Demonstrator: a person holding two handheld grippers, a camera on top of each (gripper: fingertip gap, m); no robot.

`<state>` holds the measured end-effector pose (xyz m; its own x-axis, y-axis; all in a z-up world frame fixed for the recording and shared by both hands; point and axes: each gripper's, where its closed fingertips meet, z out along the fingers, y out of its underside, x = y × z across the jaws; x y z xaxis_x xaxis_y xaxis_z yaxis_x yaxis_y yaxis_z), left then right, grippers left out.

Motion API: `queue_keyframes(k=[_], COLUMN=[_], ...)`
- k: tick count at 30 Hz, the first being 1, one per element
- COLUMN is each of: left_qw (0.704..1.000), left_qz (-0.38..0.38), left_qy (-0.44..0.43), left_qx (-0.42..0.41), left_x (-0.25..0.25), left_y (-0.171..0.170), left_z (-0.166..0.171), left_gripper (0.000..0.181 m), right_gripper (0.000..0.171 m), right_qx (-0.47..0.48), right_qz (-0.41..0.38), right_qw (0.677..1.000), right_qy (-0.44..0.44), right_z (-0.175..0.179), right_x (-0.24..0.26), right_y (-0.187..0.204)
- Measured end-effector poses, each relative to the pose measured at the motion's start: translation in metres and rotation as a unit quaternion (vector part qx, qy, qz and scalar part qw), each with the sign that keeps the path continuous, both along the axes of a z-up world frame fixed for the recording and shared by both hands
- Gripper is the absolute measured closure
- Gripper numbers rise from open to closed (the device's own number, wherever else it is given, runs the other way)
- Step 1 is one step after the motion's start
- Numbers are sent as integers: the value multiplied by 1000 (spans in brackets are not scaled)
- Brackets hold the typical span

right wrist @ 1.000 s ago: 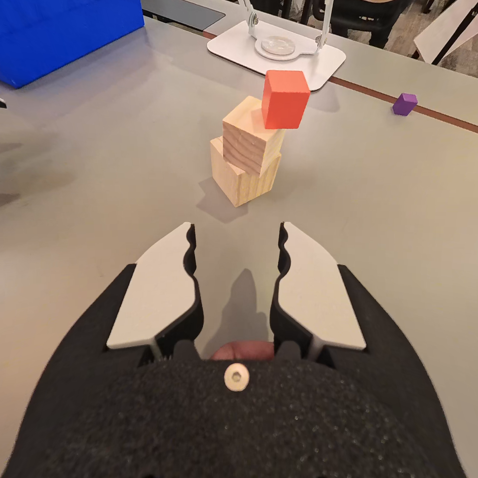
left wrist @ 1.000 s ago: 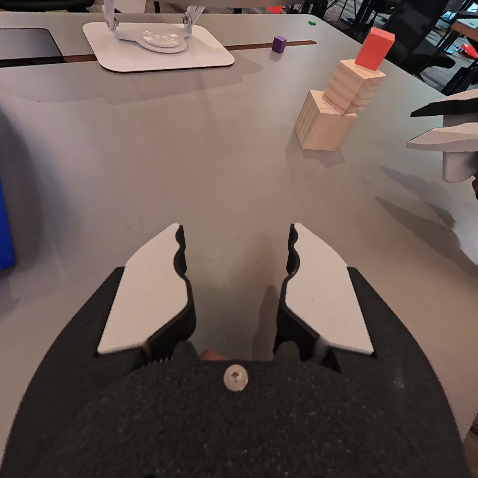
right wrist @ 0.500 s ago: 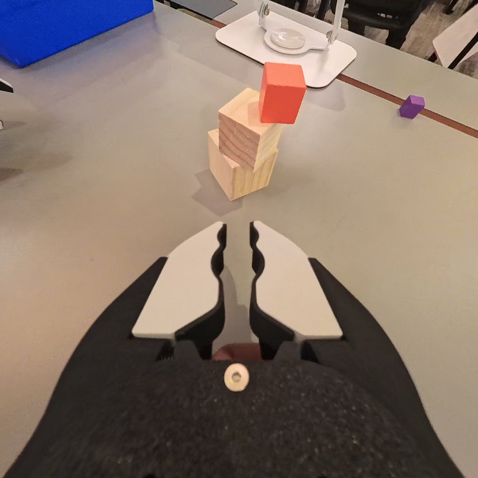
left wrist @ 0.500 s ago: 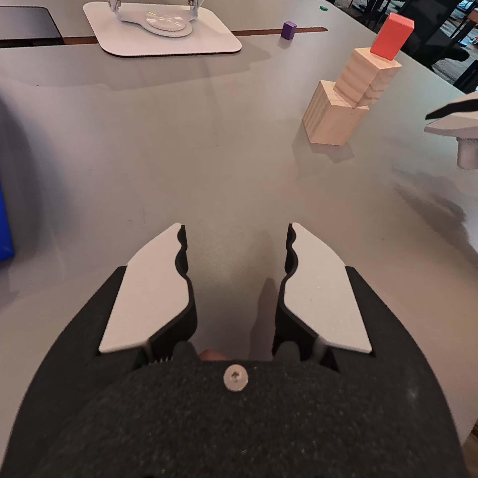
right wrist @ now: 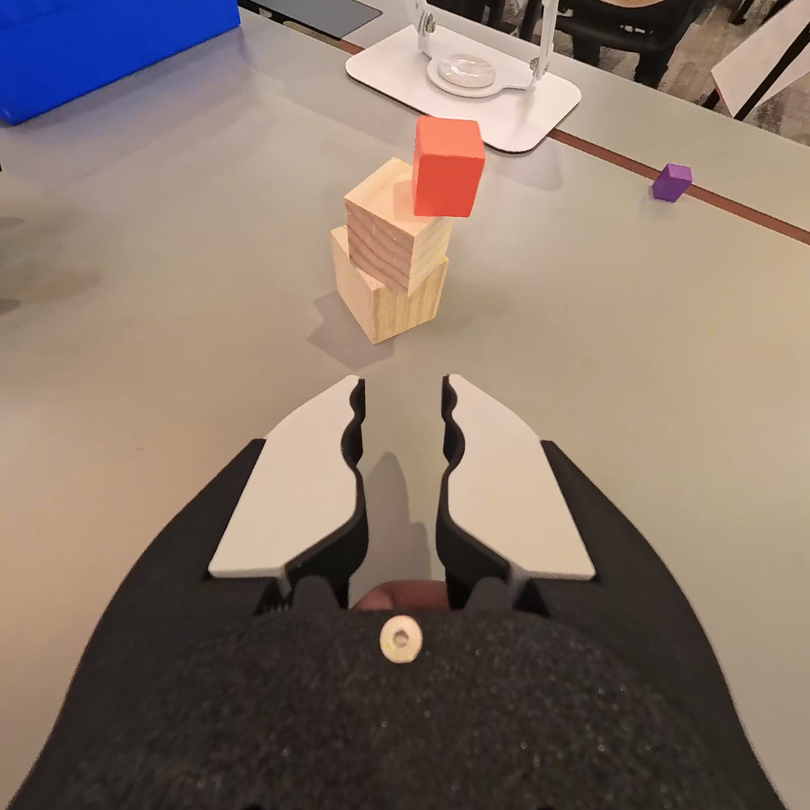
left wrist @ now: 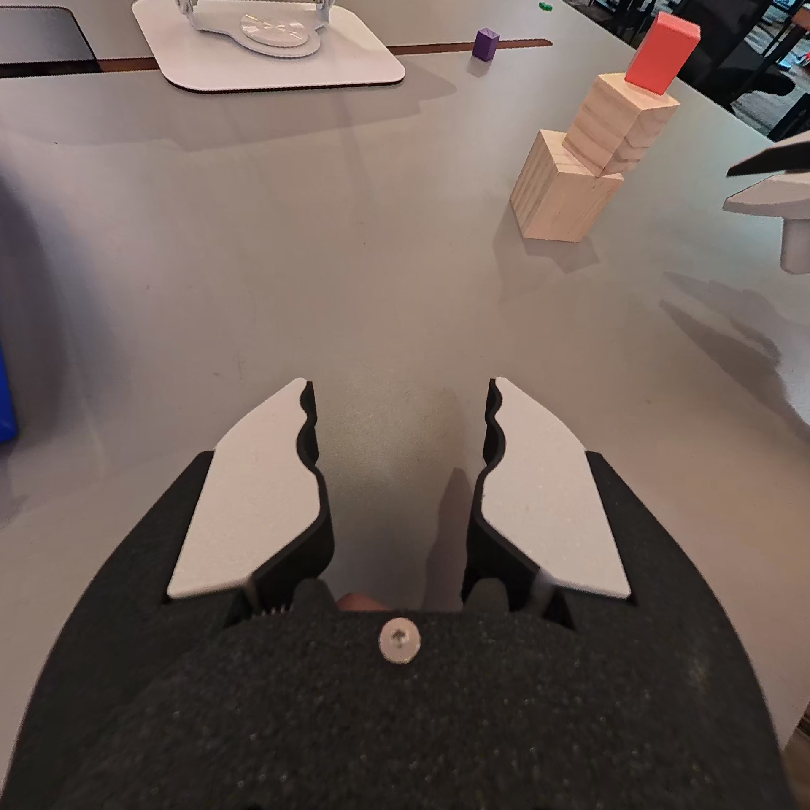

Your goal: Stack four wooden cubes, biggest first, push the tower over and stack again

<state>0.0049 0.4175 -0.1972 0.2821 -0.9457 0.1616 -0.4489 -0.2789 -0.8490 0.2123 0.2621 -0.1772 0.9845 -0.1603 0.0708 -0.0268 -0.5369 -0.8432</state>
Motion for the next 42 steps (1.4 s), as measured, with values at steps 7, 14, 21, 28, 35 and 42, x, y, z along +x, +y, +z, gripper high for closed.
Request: queue_keyframes(k=[7,14,21,28,35,42], left_qw=[1000,1000,1000,1000,1000,1000], left_qz=[-2,-3,-4,1,-3,-6], left_qy=[3,4,4,2,-6,-2], left_qx=[1,-2,1,2,-11,-19], left_x=[0,0,0,1,6,8], left_y=[-1,-1,-1,1,-2,-1], left_z=[-1,-2,-1,-1,4,1], left_gripper=[107,107,107,107,107,108], right_gripper=[136,133,129,123,111,116], right_qx=[2,3,10,42,-11,-76], right_qz=[-1,-4,-18,-66,-81,-88], right_qw=[1000,1000,1000,996,996,993], right_qy=[2,3,-2,-31,-19,-12], right_z=[-1,0,4,34,6,-30], right_x=[0,4,22,112,214,264], right_y=[1,4,2,34,123,180])
